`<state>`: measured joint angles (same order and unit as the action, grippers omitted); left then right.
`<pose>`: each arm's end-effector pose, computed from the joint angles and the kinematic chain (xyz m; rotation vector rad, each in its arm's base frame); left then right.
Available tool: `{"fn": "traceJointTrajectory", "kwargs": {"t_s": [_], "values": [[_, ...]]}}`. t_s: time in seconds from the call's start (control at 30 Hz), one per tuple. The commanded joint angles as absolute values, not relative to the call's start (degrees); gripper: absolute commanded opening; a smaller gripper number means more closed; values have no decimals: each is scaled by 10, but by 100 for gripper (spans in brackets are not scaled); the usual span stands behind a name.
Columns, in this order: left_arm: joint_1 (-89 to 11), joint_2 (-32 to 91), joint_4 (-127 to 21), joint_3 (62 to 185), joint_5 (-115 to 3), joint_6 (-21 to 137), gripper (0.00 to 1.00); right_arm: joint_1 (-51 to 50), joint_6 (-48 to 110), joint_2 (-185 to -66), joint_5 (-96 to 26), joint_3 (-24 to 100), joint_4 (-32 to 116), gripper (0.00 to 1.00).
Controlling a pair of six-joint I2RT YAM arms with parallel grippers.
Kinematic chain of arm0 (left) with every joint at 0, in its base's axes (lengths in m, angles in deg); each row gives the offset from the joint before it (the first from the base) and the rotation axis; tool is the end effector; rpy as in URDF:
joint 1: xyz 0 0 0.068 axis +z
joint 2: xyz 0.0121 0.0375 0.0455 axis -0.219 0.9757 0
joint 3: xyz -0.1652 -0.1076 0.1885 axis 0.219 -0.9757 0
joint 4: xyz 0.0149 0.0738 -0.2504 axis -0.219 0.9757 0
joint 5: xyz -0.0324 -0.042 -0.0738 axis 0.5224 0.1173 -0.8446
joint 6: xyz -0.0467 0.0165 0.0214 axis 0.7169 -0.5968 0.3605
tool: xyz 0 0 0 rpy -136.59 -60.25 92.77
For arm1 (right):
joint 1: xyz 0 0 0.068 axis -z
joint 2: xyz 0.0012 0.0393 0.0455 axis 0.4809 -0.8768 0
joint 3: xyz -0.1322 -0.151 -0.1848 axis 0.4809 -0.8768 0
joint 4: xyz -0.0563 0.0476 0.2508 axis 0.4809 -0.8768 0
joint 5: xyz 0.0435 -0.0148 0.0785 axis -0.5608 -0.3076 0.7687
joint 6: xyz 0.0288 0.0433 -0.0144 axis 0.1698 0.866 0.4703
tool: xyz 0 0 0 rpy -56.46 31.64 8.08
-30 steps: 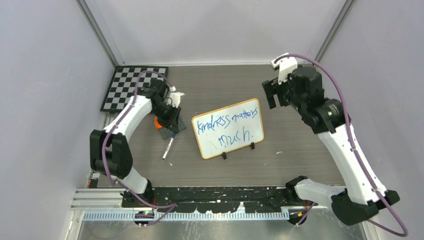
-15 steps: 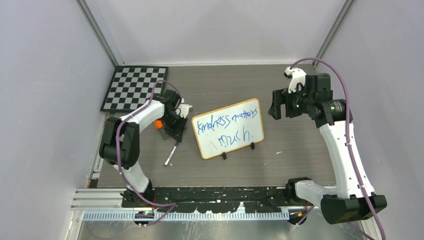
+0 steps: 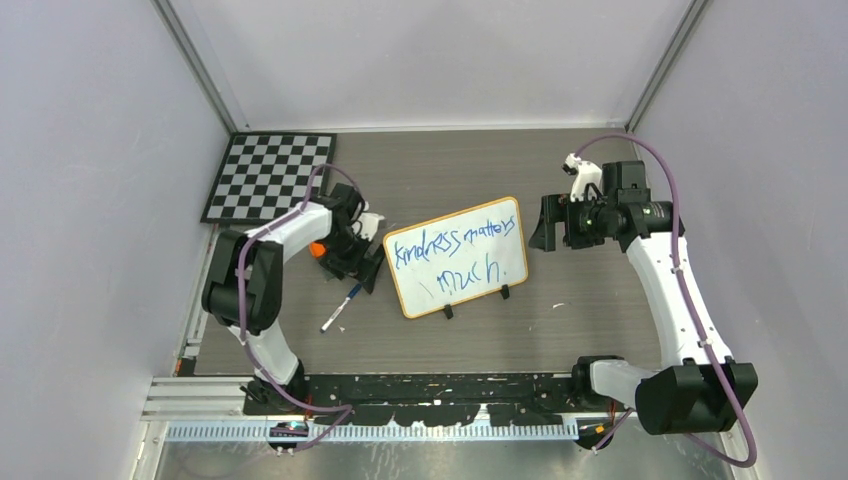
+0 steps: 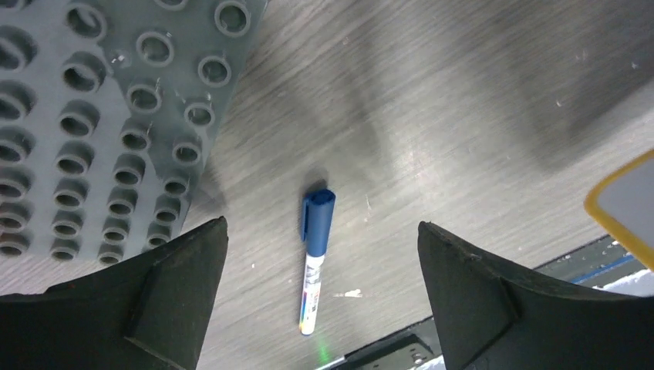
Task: Write a sentence on the whiteboard
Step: Put down the whiteboard marker at the center of the board, then reset both arms
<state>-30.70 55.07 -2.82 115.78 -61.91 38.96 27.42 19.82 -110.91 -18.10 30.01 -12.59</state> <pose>0.2952 -0.1054 0.1692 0.6930 2.9571 -0.3921 0.2206 0.0199 0.3355 -0.2949 2.4421 0.5130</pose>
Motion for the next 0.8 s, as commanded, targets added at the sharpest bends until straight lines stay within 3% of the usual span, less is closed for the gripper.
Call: {"fn": "traceJointTrajectory", "kwargs": {"t_s": [0.0, 0.17, 0.33, 0.77], "values": [[-295, 478, 14, 1205, -618, 385, 99, 280, 233, -1106, -185, 296, -84, 90], [-230, 430, 95, 1301, -654, 358, 100, 280, 253, -1096, -206, 307, -87, 90], [-115, 403, 152, 1375, -783, 317, 100, 280, 244, -1084, -241, 276, -71, 91], [-94, 276, 13, 1165, -769, 365, 100, 280, 203, -1050, -283, 190, -28, 91]]}}
